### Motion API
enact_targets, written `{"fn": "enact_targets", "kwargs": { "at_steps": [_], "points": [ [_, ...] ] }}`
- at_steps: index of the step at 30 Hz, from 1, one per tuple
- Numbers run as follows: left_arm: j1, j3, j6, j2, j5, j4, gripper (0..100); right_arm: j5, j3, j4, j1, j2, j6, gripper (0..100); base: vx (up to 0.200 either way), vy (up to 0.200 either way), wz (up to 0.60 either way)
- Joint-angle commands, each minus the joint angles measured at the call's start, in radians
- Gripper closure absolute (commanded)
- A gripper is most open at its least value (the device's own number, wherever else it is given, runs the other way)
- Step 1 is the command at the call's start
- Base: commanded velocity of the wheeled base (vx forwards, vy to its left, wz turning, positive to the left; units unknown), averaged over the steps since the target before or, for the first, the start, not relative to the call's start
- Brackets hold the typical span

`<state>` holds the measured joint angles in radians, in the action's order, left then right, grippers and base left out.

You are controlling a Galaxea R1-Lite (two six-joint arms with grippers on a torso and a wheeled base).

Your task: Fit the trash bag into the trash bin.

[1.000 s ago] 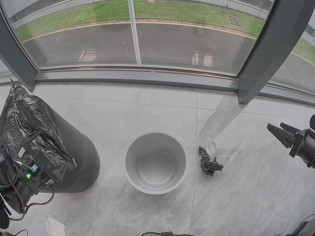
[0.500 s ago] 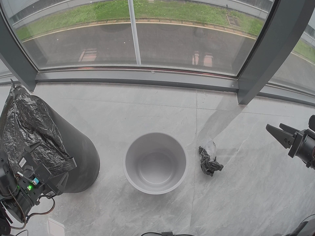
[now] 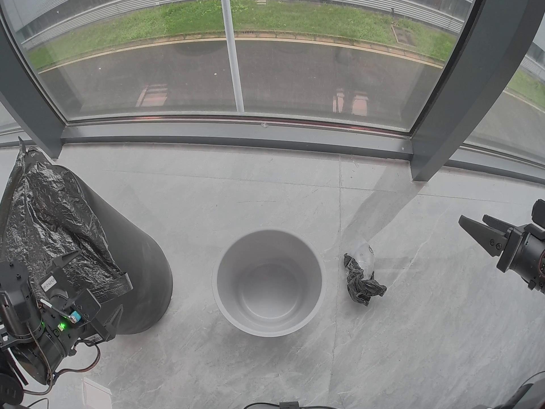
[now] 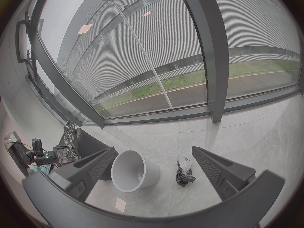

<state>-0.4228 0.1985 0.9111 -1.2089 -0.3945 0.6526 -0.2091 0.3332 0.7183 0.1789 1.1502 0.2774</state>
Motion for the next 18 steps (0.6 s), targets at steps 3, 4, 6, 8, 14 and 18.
{"fn": "enact_targets", "kwargs": {
  "at_steps": [3,4,6,8,14,18],
  "points": [
    [0.027,0.022,0.000,-0.044,-0.003,0.001,0,-0.001,0.000,0.001,0.001,-0.001,0.000,0,0.000,0.000,0.00],
    [0.027,0.022,0.002,-0.044,-0.003,0.001,0,0.001,0.000,0.001,0.001,-0.001,0.000,0,0.000,0.000,0.00],
    [0.029,0.025,0.000,-0.047,-0.004,0.001,0,-0.001,0.000,0.001,0.001,-0.003,0.000,0,0.000,0.000,0.00],
    [0.039,0.029,0.000,-0.050,-0.004,0.001,0,0.001,0.000,0.001,0.001,-0.004,0.000,0,0.000,0.000,0.00],
    [0.048,0.062,0.000,-0.063,-0.004,0.002,0,0.001,0.000,0.010,0.001,-0.007,0.000,0,0.000,0.000,0.00],
    [0.065,0.081,-0.001,-0.078,-0.004,0.001,0,0.001,-0.002,0.023,0.001,-0.007,0.000,0,0.000,0.000,0.00]
  ]
}}
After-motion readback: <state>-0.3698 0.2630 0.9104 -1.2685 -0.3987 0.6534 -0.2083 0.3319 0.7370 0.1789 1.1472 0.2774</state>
